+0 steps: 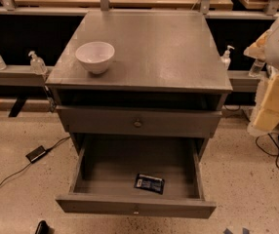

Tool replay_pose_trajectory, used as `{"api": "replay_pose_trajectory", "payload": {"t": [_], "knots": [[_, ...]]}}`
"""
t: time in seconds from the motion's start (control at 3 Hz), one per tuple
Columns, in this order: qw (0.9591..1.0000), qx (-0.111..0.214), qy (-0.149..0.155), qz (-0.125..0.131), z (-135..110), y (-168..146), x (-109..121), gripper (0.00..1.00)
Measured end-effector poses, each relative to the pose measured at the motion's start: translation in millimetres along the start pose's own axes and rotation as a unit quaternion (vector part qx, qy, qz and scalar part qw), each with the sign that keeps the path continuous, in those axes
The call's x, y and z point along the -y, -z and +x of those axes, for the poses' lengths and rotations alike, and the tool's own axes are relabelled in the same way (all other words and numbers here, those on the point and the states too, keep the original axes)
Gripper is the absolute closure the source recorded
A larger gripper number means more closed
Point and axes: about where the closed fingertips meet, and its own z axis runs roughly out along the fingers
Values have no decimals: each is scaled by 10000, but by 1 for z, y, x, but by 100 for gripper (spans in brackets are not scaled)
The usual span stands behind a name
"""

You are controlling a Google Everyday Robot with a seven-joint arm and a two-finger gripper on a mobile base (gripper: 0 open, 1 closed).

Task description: Pick rxbar blueberry from middle drawer and place on counter

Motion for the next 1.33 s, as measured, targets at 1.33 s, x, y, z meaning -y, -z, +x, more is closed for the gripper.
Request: {"api": "replay_pose_trajectory", "payload": {"t": [1.33], "knots": [[9889,1293,731,-83,-134,-173,28,0]]}}
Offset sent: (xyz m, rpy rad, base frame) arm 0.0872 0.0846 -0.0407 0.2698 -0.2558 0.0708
